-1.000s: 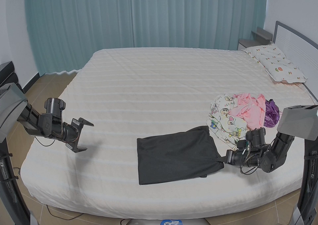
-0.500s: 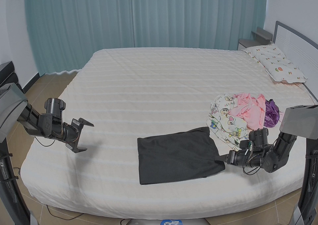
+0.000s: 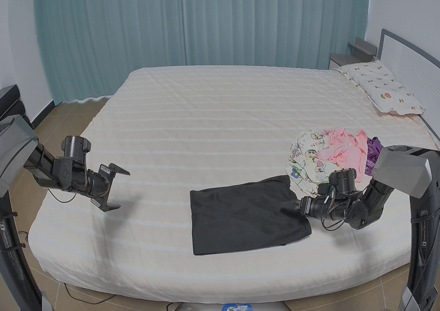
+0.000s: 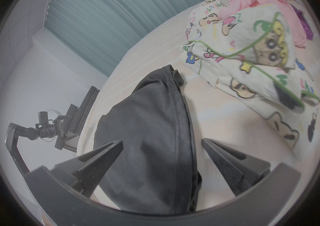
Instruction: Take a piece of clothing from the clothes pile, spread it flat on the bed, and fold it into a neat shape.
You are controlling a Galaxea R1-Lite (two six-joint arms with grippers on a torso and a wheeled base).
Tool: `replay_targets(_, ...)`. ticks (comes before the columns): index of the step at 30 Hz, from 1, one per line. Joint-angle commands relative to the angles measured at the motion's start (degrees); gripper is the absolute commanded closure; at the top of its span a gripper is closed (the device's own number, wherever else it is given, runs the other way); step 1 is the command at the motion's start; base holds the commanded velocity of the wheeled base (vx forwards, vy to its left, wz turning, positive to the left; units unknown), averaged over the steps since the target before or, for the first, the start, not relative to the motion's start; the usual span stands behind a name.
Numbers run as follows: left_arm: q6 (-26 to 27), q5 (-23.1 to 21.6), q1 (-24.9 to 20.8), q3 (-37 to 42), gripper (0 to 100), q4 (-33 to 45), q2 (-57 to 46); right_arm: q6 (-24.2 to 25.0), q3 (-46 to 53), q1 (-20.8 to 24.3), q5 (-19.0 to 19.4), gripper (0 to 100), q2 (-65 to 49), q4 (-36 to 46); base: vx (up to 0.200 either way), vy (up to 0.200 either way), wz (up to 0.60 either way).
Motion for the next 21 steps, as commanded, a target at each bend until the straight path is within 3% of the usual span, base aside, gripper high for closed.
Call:
replay_targets(1, 0.0, 0.01, -0.07, 0.05, 0, -0.07, 0.03, -0.23, -6.47, 0.76, 0.5, 0, 4.71, 3.69, 0.0, 0.0, 0.0)
replay_targets(6, 0.09, 0.01, -0.07, 0.05, 0, -0.07, 0.03, -0.58, -8.67, 1.63, 2.96, 0, 5.67, 4.48, 0.0, 0.0, 0.0)
replay_targets(12, 0.09, 0.01, -0.24, 0.05, 0, -0.07, 0.03, -0.76, -9.11, 2.43, 3.13, 0, 6.11, 4.57, 0.0, 0.0, 0.0)
replay_targets(13, 0.09, 0.01, -0.24, 0.05, 0, -0.07, 0.03, -0.76, -9.11, 2.34, 3.22, 100, 6.03, 4.57, 0.0, 0.0, 0.0)
replay_targets(21, 0.18, 0.01, -0.24, 0.05, 0, -0.07, 0.03, 0.03, -7.35, 2.16, 3.48, 100, 4.8, 3.87, 0.0, 0.0, 0.0)
